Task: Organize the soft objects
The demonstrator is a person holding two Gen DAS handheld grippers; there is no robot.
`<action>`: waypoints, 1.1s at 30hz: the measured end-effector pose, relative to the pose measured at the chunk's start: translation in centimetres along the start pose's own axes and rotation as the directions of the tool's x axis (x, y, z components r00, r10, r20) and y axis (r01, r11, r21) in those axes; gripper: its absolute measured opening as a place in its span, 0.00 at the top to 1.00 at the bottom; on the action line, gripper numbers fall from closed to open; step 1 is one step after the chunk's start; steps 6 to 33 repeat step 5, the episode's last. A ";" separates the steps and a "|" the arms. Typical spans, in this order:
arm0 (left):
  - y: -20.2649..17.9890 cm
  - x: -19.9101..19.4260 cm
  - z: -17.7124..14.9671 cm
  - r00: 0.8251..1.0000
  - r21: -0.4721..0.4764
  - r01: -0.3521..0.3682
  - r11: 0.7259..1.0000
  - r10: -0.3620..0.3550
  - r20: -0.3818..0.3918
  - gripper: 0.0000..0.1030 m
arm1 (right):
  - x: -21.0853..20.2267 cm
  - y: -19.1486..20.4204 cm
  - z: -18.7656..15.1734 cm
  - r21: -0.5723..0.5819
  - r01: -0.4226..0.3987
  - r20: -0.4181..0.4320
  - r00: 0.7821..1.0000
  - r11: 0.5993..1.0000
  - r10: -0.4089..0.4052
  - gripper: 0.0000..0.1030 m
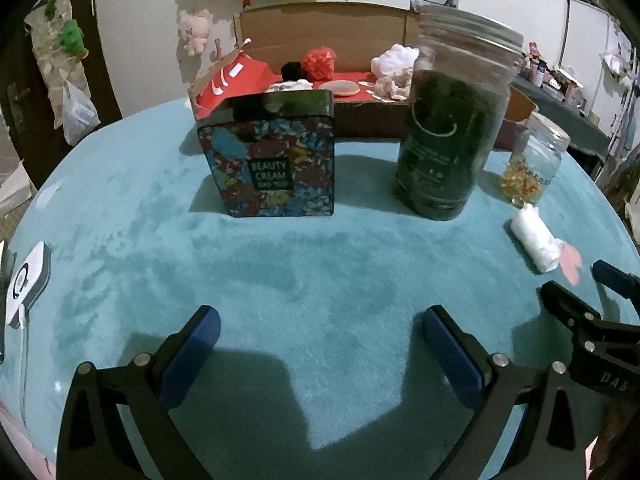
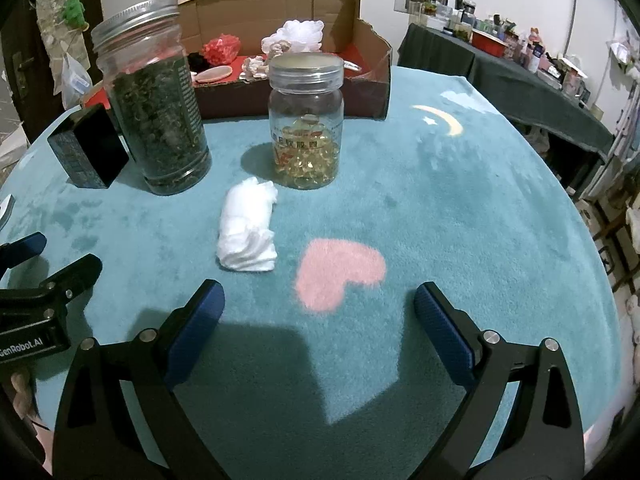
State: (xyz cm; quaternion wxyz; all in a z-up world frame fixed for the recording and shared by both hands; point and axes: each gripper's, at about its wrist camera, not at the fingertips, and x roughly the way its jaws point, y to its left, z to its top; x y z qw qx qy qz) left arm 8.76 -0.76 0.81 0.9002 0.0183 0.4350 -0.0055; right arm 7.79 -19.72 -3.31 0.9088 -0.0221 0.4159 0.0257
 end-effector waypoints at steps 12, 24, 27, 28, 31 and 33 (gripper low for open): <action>0.0 0.0 0.1 1.000 0.000 -0.002 1.000 0.002 0.001 0.00 | 0.0 0.0 0.0 0.003 -0.002 -0.004 1.000 1.000 0.003 0.04; 0.0 0.0 0.1 1.000 0.000 -0.002 1.000 0.002 0.001 0.00 | 0.0 0.0 0.0 0.003 -0.002 -0.004 1.000 1.000 0.003 0.04; 0.0 0.0 0.1 1.000 0.000 -0.002 1.000 0.002 0.001 0.00 | 0.0 0.0 0.0 0.003 -0.002 -0.004 1.000 1.000 0.003 0.04; 0.0 0.0 0.1 1.000 0.000 -0.002 1.000 0.002 0.001 0.00 | 0.0 0.0 0.0 0.003 -0.002 -0.004 1.000 1.000 0.003 0.04; 0.0 0.0 0.1 1.000 0.000 -0.002 1.000 0.002 0.001 0.00 | 0.0 0.0 0.0 0.003 -0.002 -0.004 1.000 1.000 0.003 0.04; 0.0 0.0 0.1 1.000 0.000 -0.002 1.000 0.002 0.001 0.00 | 0.0 0.0 0.0 0.003 -0.002 -0.004 1.000 1.000 0.003 0.04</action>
